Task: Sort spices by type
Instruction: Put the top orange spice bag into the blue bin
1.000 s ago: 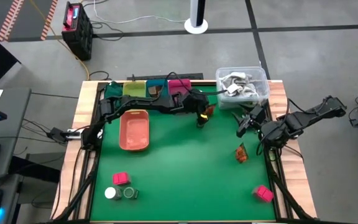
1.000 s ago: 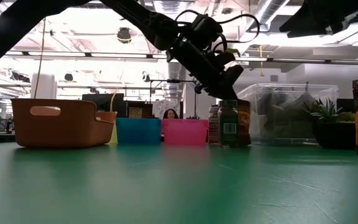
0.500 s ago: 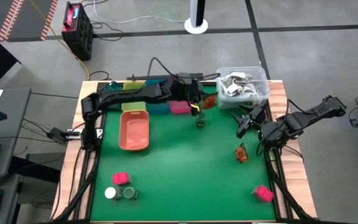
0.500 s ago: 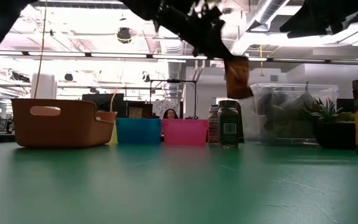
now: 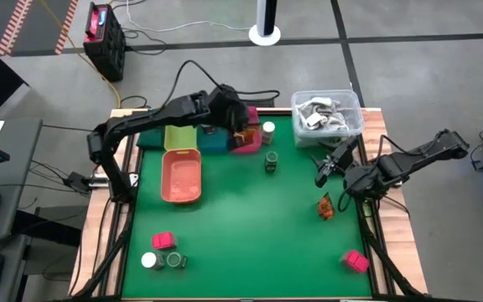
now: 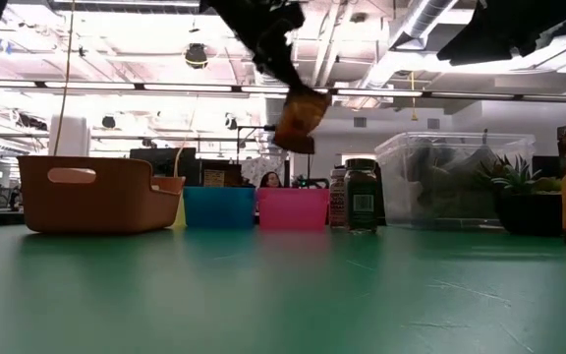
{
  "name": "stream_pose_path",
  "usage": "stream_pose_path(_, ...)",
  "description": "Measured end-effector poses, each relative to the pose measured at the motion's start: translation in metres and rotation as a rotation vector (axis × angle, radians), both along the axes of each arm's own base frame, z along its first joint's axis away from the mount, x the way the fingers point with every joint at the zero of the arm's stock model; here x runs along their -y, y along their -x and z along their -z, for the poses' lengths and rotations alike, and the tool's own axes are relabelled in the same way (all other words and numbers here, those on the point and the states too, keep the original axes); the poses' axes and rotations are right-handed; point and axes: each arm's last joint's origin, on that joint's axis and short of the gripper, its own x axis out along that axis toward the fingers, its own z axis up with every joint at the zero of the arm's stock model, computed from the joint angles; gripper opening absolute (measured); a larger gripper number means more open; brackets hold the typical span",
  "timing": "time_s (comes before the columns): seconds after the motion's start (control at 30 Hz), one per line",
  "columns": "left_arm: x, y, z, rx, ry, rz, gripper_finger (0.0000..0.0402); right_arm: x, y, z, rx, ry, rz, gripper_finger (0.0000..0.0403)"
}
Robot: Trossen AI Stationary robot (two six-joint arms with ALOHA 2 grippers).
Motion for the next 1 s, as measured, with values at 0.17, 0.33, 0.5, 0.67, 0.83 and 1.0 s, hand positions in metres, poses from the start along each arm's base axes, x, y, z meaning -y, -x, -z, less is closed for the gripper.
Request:
stream_pose_path(0.17, -0.009, 0.008, 0.006, -0.056, 0.013, -0.04, 0.0, 0.001, 0.0, 0.0, -0.002, -0.008, -0.008, 0.0269)
stream_pose_path(0.33, -0.016, 0.022, 0.028, -0.049, -0.01, -0.101, 0.0, -0.001, -0.001, 0.001, 0.002, -0.017, -0.014, 0.0269)
stream_pose_path(0.5, -0.011, 0.057, 0.038, 0.08, -0.055, -0.158, 0.0, -0.003, -0.006, 0.004, -0.017, -0.012, -0.016, 0.0269)
stream_pose_path(0.67, -0.011, 0.093, 0.051, 0.152, -0.067, -0.227, 0.0, -0.002, -0.013, 0.002, 0.003, -0.006, -0.008, 0.0269)
stream_pose_path(0.83, -0.017, 0.109, 0.083, 0.154, -0.063, -0.273, 0.0, -0.001, -0.021, 0.0, 0.01, -0.016, -0.039, 0.0269)
stream_pose_path(1.0, -0.023, 0.115, 0.105, 0.145, -0.069, -0.286, 0.0, 0.001, -0.028, 0.005, -0.018, -0.017, -0.037, 0.0269)
